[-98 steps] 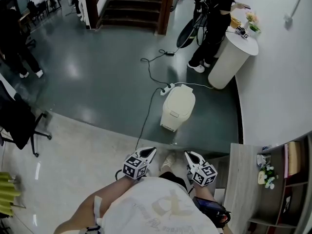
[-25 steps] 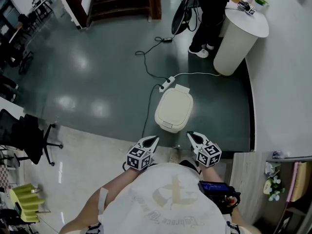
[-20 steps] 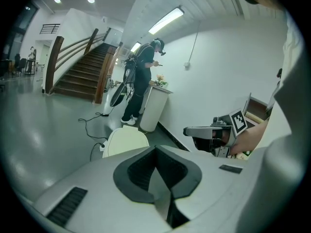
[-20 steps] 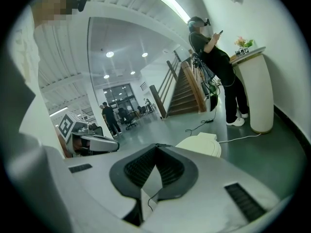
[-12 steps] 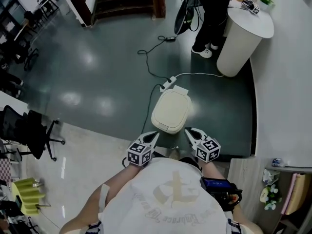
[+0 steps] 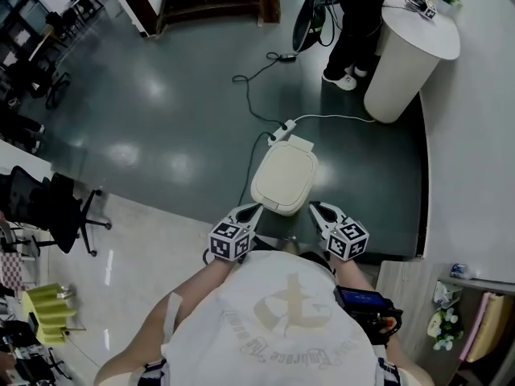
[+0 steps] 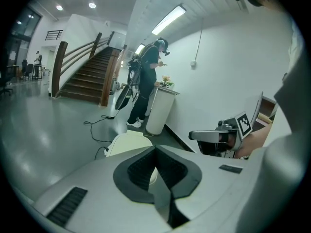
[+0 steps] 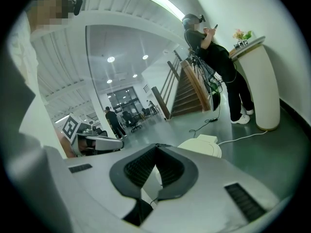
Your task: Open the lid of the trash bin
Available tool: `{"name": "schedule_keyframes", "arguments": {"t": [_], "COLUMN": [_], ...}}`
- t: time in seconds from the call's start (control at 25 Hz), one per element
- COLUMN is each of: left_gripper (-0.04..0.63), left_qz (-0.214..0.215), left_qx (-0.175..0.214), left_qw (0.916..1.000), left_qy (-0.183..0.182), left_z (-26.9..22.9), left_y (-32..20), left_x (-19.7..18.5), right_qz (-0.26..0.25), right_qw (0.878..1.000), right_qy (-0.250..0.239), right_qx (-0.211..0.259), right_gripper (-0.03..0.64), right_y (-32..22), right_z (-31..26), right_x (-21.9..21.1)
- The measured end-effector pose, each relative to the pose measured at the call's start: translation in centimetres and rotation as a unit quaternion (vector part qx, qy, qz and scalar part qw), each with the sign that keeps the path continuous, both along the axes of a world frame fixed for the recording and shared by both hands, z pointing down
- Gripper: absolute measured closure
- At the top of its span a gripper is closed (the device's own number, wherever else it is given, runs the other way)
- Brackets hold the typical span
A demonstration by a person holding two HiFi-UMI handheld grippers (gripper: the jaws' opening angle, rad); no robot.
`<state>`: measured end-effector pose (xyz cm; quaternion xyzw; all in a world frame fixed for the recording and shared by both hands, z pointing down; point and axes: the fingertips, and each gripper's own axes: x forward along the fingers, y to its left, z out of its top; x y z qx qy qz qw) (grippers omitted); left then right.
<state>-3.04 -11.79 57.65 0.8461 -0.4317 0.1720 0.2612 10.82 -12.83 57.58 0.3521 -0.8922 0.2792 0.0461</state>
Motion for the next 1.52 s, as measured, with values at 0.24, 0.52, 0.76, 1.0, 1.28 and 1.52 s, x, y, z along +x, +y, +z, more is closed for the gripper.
{"name": "schedule_keyframes", "arguments": {"t": [0.24,0.52,0.76,1.0,1.28,1.52], "left_gripper": [0.581,0.581,0.581,0.58,0.581,0.58], "left_qz": [-0.004,-0.013,-0.016,-0.013,-0.004,0.012], "left_qx": [-0.016,-0.038,-0.055,-0.079,-0.106,-0.124], "left_qw": [0.9999,0.9992,0.9983,0.9968,0.9943,0.9916], "left_qy": [0.001,0.007,0.01,0.006,-0.014,-0.035], "left_z": [1.7,3.5,5.5,7.3,9.9,12.3], "left_y": [0.1,0.0,-0.3,-0.3,-1.3,-2.1], "left_x": [-0.4,-1.2,-1.7,-2.1,-1.9,-1.4], "right_qz": [-0.003,-0.003,-0.015,-0.026,-0.04,-0.041], "right_qw": [1.0,1.0,0.999,0.998,0.997,0.996], "right_qy": [0.0,0.01,0.024,0.028,0.029,0.028], "right_qx": [-0.011,-0.026,-0.032,-0.045,-0.054,-0.068], "right_gripper": [0.612,0.612,0.612,0.612,0.612,0.612], "right_y": [-0.4,-0.9,-1.7,-1.6,-2.3,-2.2], "right_z": [0.9,2.0,3.1,4.0,4.8,6.1], "right_x": [-0.5,-0.8,-1.8,-2.6,-3.7,-3.7]}}
